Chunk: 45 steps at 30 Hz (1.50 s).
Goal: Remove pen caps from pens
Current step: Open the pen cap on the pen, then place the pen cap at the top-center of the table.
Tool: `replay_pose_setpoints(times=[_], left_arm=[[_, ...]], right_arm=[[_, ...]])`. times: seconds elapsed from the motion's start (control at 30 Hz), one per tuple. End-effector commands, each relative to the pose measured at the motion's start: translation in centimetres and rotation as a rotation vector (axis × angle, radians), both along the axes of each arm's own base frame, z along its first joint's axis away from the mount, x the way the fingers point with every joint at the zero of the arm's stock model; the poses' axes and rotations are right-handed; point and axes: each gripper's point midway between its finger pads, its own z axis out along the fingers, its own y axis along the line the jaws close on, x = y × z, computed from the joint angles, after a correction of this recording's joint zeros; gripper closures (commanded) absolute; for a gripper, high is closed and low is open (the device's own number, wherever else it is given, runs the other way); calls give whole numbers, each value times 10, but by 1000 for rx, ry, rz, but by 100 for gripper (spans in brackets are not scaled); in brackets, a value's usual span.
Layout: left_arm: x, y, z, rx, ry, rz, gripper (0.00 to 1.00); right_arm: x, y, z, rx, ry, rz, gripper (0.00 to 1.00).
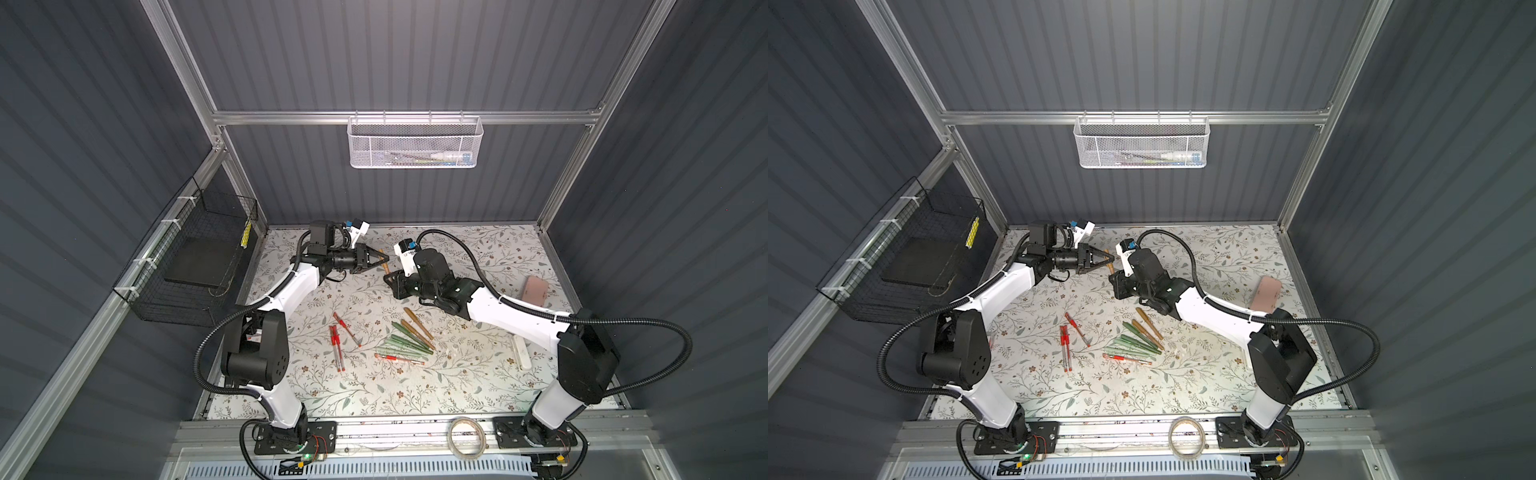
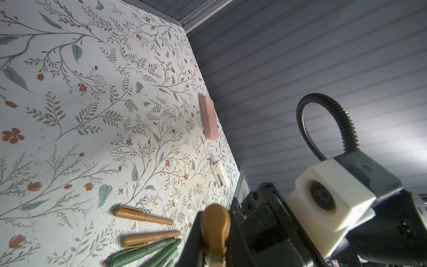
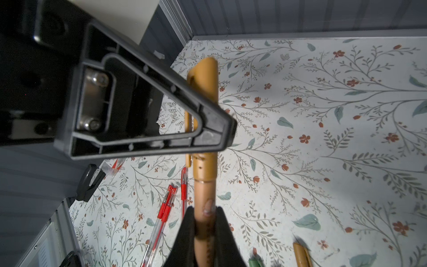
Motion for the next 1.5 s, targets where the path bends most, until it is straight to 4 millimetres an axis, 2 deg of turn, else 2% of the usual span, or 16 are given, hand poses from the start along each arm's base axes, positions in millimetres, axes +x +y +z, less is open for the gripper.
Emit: replay_pose_setpoints(times=[0.0, 0.1, 0.43, 0.67, 0.77, 0.87, 0.93, 1.17, 1.27, 1.3, 1.33, 1.47], left_arm=[[85, 78, 64, 85, -350, 316, 100], [93, 89, 72, 137, -379, 350, 100], [101, 109, 91, 338, -495, 409, 100], [108, 113, 112, 347, -519, 437, 100], [108, 114, 108, 353, -507, 440, 100], [111, 114, 83, 350, -448, 442, 100], [109, 110, 55, 349, -372, 421, 100], [82, 85, -35, 347, -147, 325, 100], [70, 61, -72, 370, -96, 279, 100], [60, 52, -96, 406, -58, 255, 100], [55, 43, -109, 438, -55, 229, 100], [42, 18, -148, 516, -23, 165, 100]], right_arm=[[-61, -34, -92, -239, 302, 60, 100], [-65, -37, -95, -239, 311, 56, 100], [-73, -50, -105, -270, 327, 57, 100], [-78, -55, -114, -261, 346, 47, 100], [-76, -60, -109, -255, 329, 27, 100], [-70, -69, -101, -234, 314, -12, 100], [-63, -79, -96, -219, 309, -50, 100], [-49, -122, -78, -184, 290, -168, 100], [-44, -149, -80, -195, 308, -245, 100], [-44, -158, -81, -200, 316, -270, 100], [-43, -166, -81, -203, 320, -294, 100], [-45, -190, -82, -215, 322, -364, 100]])
